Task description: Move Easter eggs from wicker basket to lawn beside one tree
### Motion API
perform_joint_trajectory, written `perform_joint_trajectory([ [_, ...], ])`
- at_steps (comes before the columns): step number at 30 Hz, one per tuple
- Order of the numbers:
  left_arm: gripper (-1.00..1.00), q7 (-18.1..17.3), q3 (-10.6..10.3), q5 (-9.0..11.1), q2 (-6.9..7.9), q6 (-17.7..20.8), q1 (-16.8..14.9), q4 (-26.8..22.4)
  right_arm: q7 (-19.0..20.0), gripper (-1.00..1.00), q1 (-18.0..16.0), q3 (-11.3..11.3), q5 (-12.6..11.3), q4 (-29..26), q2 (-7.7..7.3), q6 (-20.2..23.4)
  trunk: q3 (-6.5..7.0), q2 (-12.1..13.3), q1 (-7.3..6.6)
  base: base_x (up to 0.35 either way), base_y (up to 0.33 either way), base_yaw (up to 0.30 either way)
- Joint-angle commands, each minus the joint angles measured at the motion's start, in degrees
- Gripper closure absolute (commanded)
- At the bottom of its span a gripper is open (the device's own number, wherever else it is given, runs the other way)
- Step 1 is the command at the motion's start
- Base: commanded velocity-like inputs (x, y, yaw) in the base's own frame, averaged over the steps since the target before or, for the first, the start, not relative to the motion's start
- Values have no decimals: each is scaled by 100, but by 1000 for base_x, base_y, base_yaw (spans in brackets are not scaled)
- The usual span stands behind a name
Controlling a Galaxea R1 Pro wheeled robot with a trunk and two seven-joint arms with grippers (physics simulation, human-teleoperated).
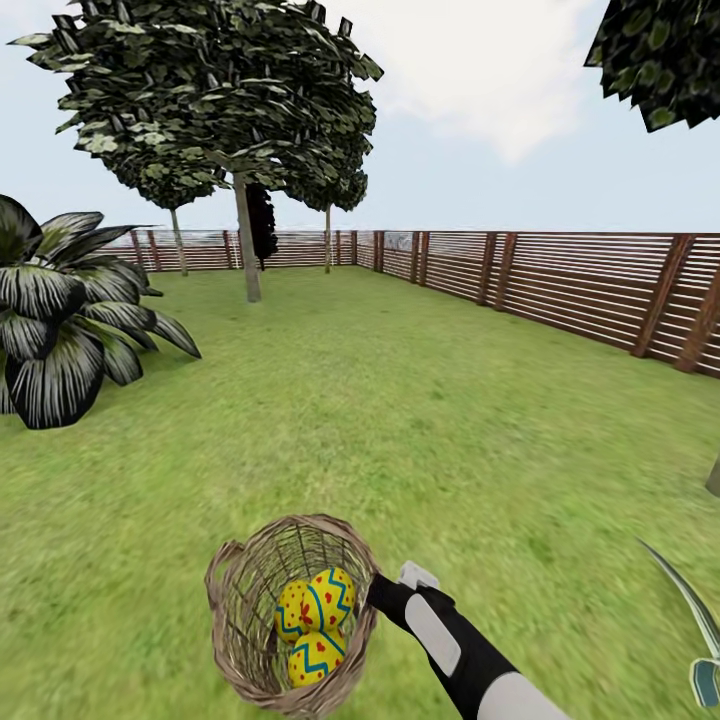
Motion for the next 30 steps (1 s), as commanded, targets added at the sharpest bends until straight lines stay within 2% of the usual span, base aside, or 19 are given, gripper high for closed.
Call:
perform_joint_trajectory([
  [1, -100, 1, -46, 56, 7, -21, -5, 6, -46, 100, -4, 10, -51, -14, 0, 7, -7, -5, 4, 329, 0, 0],
  [30, -100, 6, -63, 50, -9, -12, -14, 60, -46, 100, 2, -41, -31, -23, 0, -417, -7, -5, 4, 329, 0, 0],
])
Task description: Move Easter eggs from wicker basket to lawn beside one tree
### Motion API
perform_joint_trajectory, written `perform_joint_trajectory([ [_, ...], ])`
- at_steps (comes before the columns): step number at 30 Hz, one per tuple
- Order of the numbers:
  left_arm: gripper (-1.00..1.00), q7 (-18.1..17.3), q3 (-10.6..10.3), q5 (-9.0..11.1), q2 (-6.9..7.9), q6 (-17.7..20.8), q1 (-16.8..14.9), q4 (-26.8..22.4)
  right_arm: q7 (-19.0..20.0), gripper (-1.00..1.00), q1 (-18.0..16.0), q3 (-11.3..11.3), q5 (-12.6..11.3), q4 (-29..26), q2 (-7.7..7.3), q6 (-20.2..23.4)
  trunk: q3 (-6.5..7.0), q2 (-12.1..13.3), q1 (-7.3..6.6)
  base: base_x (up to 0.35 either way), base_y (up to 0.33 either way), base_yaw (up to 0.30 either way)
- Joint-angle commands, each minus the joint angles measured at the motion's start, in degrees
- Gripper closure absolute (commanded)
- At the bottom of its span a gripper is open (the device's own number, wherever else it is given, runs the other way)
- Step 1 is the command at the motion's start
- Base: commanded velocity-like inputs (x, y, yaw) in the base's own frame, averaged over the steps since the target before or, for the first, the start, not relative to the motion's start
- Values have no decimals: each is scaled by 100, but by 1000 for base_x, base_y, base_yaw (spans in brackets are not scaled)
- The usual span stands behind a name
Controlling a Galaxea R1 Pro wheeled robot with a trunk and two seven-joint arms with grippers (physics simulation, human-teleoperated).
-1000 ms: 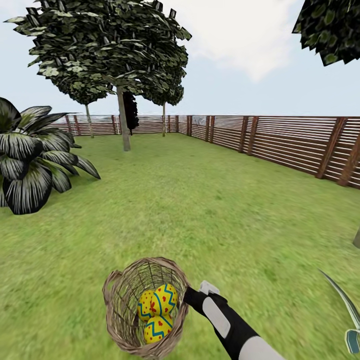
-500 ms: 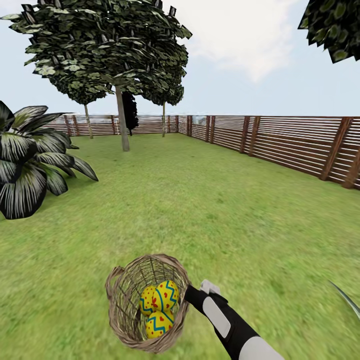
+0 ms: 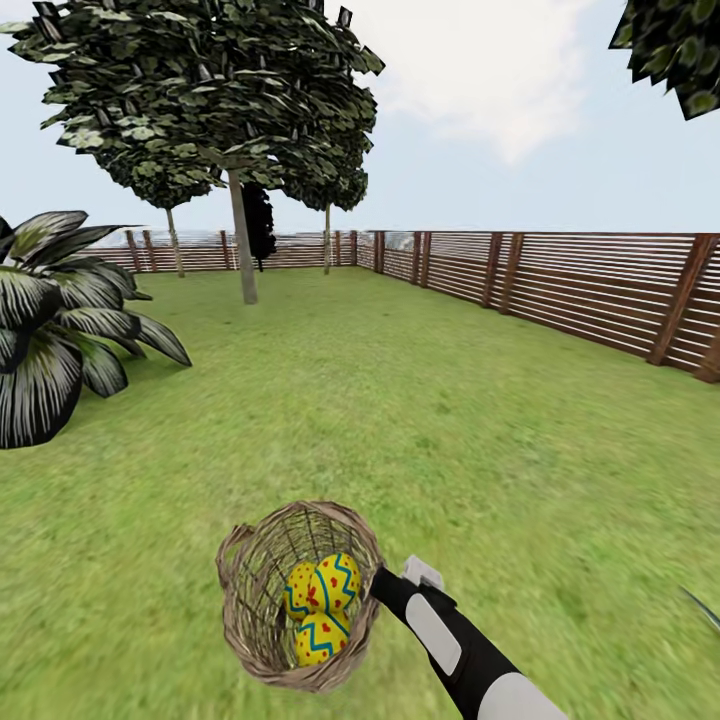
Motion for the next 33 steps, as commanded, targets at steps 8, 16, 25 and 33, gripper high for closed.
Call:
perform_joint_trajectory([
  [8, -100, 0, -45, 52, 6, -20, -4, 5, -49, 100, -4, 12, 32, -6, 0, 17, -7, -4, 4, 329, 0, 0],
  [16, -100, 0, -45, 52, 4, -20, -4, 5, -49, 100, -4, 21, 45, -3, 0, 17, -7, -4, 4, 329, 0, 0],
  [25, -100, 0, -45, 52, 4, -20, -4, 5, -49, 100, -4, 20, 48, -1, 0, 17, -7, -4, 4, 329, 0, 0],
  [33, -100, 0, -45, 52, 4, -20, -4, 5, -49, 100, -4, 20, 55, 0, 0, 15, -7, -4, 4, 329, 0, 0],
])
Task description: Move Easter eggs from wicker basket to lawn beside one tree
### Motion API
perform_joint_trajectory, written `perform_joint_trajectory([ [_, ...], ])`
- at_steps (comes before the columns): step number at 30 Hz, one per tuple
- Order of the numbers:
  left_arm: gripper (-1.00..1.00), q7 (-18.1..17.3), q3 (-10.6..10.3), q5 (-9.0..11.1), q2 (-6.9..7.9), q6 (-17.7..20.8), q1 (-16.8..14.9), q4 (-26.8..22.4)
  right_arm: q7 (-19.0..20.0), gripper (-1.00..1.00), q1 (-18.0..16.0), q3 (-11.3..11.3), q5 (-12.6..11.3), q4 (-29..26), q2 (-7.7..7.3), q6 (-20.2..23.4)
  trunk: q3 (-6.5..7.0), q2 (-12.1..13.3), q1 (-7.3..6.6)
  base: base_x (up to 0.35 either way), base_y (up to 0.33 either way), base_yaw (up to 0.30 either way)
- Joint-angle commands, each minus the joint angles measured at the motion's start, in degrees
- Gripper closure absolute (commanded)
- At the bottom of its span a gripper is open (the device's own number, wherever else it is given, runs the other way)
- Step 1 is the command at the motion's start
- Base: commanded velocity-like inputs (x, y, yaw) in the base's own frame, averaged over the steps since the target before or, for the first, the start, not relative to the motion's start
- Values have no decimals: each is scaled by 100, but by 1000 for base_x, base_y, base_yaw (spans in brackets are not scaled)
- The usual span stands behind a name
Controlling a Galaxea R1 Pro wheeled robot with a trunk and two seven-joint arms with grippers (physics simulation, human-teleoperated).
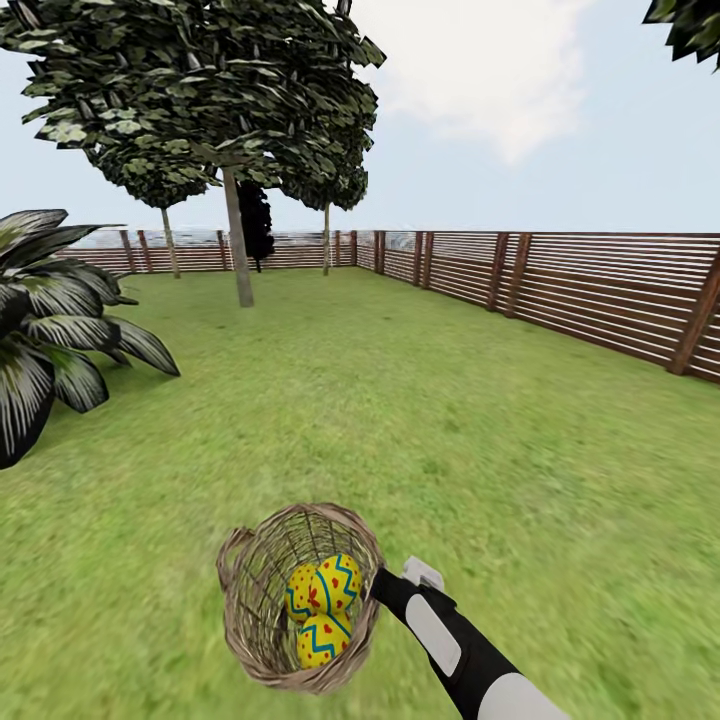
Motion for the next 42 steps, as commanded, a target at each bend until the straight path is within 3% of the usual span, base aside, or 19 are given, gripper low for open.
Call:
perform_joint_trajectory([
  [1, -100, 0, -46, 55, 7, -21, -5, 5, -44, 100, -5, 11, -33, -15, 0, 10, -7, -5, 4, 329, 0, 0],
  [11, -100, 0, -46, 55, 7, -21, -5, 5, -44, 100, -5, 11, -31, -15, 0, 3, -7, -5, 4, 329, 0, 0],
  [17, -100, 0, -46, 55, 7, -21, -5, 5, -43, 100, 1, 26, -47, -15, 0, -216, -7, -5, 4, 329, 0, 0],
  [42, -100, 9, -46, 55, 7, -25, -5, 5, -39, 100, 4, 29, -48, -15, 0, -224, -7, -5, 4, 329, 0, 0],
])
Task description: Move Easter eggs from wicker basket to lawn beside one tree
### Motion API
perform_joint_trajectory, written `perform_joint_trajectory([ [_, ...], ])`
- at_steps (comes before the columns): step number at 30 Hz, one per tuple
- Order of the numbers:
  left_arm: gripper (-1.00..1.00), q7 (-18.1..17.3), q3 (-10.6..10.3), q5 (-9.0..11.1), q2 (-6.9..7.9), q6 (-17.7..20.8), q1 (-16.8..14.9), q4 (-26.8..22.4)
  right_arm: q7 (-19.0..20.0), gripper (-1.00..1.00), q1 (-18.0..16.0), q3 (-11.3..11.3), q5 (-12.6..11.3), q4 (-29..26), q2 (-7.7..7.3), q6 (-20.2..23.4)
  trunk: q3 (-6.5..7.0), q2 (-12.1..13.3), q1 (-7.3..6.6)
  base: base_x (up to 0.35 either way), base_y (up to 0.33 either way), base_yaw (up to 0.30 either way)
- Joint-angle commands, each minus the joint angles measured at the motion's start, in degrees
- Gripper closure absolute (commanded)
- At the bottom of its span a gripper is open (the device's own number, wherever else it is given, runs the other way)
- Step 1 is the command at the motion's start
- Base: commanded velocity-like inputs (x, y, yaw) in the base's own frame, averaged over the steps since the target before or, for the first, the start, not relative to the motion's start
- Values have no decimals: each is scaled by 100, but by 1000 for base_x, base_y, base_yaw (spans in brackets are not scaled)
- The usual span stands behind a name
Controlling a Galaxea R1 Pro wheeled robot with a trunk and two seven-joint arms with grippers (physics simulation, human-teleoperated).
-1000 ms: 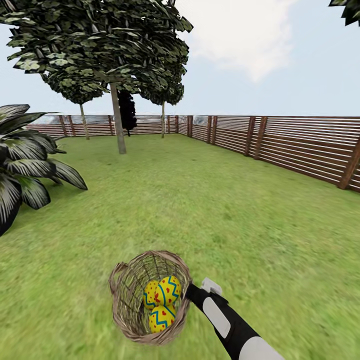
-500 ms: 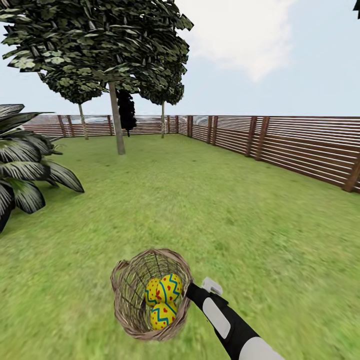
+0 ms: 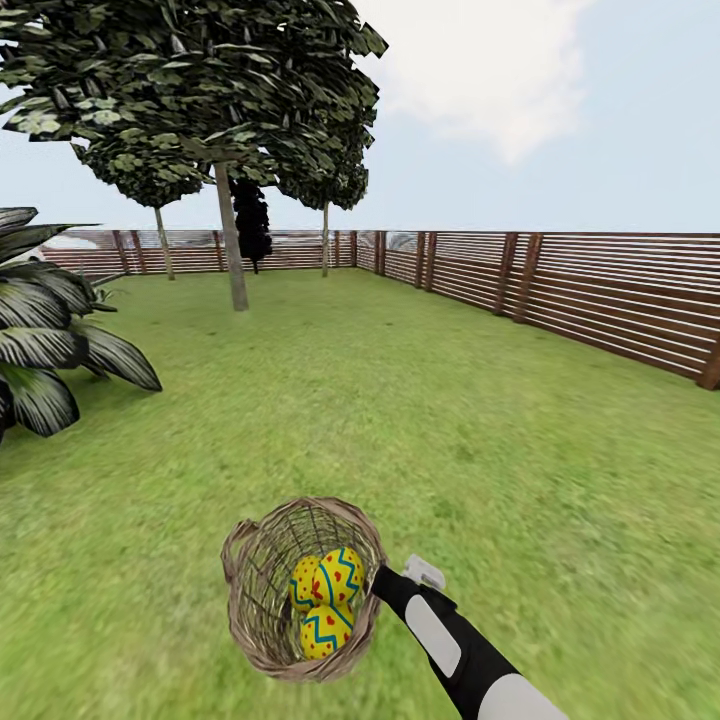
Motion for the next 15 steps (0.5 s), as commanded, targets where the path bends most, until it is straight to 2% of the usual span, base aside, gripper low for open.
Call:
perform_joint_trajectory([
  [1, -100, 0, -47, 55, 7, -22, -5, 5, -42, 100, -5, 11, -23, -15, 0, 13, -7, -5, 4, 329, 0, 0],
  [15, -100, 0, -48, 55, 7, -25, -5, 5, -39, 100, -5, 15, -23, -15, 0, 13, -7, -5, 4, 329, 0, 0],
])
